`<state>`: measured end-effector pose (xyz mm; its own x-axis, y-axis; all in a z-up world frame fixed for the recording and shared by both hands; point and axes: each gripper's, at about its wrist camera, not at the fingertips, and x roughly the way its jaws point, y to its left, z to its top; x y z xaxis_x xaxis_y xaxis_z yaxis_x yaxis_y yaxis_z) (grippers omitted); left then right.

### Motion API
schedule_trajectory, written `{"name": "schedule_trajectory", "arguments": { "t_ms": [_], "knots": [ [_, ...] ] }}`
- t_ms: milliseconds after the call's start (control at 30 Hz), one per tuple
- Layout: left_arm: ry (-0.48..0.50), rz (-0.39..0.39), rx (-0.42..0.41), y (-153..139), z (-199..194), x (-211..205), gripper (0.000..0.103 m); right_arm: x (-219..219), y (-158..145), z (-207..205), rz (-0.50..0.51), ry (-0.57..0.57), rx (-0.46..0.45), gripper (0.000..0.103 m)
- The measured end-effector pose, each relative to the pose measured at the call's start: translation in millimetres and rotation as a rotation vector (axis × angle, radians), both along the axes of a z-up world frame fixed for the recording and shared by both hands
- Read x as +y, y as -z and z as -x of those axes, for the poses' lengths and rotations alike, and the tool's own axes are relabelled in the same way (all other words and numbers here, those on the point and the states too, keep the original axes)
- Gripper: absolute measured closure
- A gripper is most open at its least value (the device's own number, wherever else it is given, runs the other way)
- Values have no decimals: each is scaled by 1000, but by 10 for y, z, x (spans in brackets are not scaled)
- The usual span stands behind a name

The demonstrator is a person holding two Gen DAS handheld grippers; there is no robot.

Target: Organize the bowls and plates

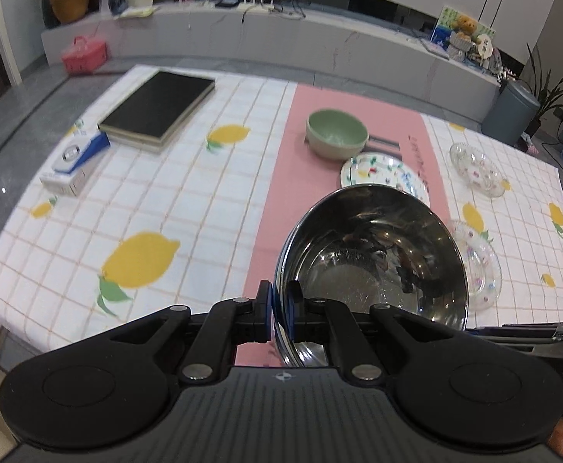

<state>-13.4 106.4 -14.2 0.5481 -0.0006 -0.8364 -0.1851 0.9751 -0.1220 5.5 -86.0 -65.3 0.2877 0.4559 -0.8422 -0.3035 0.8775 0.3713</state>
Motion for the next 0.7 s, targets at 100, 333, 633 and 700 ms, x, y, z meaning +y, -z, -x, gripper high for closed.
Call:
{"name": "schedule_trajectory", "arguments": {
  "t_ms": [100, 333, 633, 700],
  "knots": [
    [5, 25, 24, 108, -1, -5, 95, -19, 91, -14, 13, 14, 22, 87],
    [20, 53, 86, 330, -53, -23, 95, -47, 228, -68, 52, 41, 47, 87],
    [31, 33, 127, 411, -140, -59, 95, -60, 346, -155, 55, 47, 82, 88],
    [36, 33, 135, 429, -164, -68, 94, -71, 350, -177, 58, 50, 83, 88]
  ]
}}
